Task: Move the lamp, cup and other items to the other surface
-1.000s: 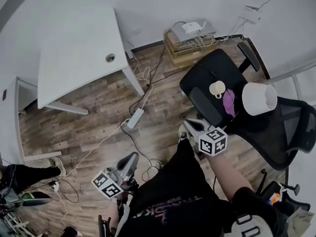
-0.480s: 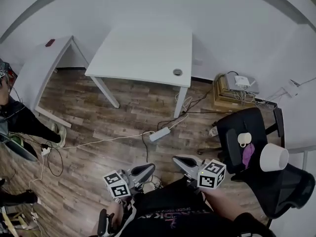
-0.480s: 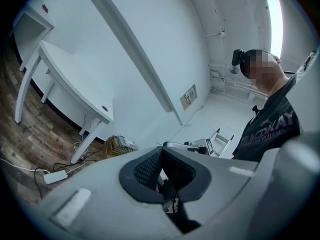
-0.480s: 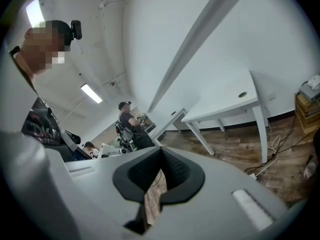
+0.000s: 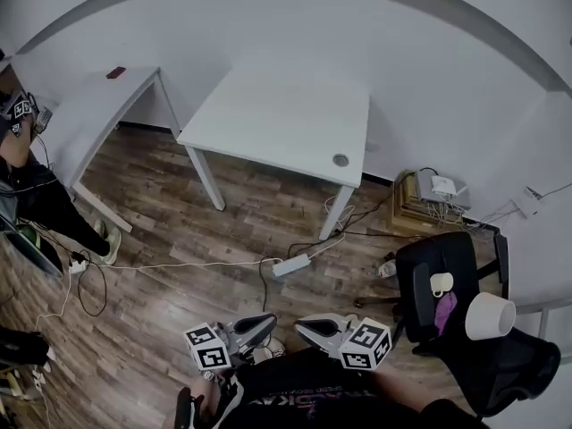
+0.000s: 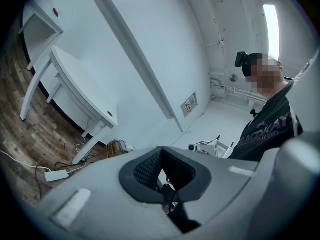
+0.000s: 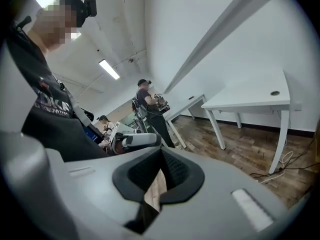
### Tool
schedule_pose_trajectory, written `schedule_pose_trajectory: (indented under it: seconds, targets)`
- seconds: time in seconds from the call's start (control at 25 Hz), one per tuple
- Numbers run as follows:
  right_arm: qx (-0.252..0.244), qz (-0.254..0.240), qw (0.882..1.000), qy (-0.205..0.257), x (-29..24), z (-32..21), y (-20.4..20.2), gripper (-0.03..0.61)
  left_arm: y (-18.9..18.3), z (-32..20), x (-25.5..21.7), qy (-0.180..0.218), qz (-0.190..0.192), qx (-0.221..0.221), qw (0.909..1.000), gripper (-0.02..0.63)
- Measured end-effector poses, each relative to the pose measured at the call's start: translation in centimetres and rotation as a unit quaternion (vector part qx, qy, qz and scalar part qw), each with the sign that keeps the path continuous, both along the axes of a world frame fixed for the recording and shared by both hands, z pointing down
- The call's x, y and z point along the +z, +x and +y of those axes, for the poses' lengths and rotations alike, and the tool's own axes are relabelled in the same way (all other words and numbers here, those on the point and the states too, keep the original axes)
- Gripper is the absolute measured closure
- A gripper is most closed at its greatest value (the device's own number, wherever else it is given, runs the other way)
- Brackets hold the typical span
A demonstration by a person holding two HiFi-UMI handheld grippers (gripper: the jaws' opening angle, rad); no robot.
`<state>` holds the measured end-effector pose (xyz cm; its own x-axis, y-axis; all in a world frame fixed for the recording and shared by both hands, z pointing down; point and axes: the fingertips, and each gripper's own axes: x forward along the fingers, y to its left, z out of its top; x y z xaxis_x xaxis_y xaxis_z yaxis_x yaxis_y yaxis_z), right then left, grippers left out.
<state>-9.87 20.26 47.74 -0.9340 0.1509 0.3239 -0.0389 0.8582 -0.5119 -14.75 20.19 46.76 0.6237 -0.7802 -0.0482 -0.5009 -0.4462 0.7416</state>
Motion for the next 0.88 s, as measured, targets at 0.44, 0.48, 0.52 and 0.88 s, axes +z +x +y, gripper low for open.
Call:
schedule_pose_trajectory:
  seconds: [0.44,0.48,0.52,0.88]
  targets:
    - [-0.005,-0.001,1.0,0.0,0.21,0.48,-0.16,0.574,-0.06,0.29,0.11,0.005,-0.004,0.005,1.0,0.618]
    - [-0.007,0.0,1.0,0.001,0.22,0.5,-0.19,0.574,-0.06,0.25,0.13,0.005,-0.003,0.005,1.0,0.618]
    - [-0.008,0.001,1.0,0.002,0.22,0.49,-0.23,0.574,-0.07,0.21,0.15,0.005,-0.003,0.005,1.0,0.618]
    - [-0.021,0.001,1.0,0.006,0.14,0.64,-0.39,0.574,-0.24,0.25,0.08,0.009,0.002,-0.003,1.0,0.618]
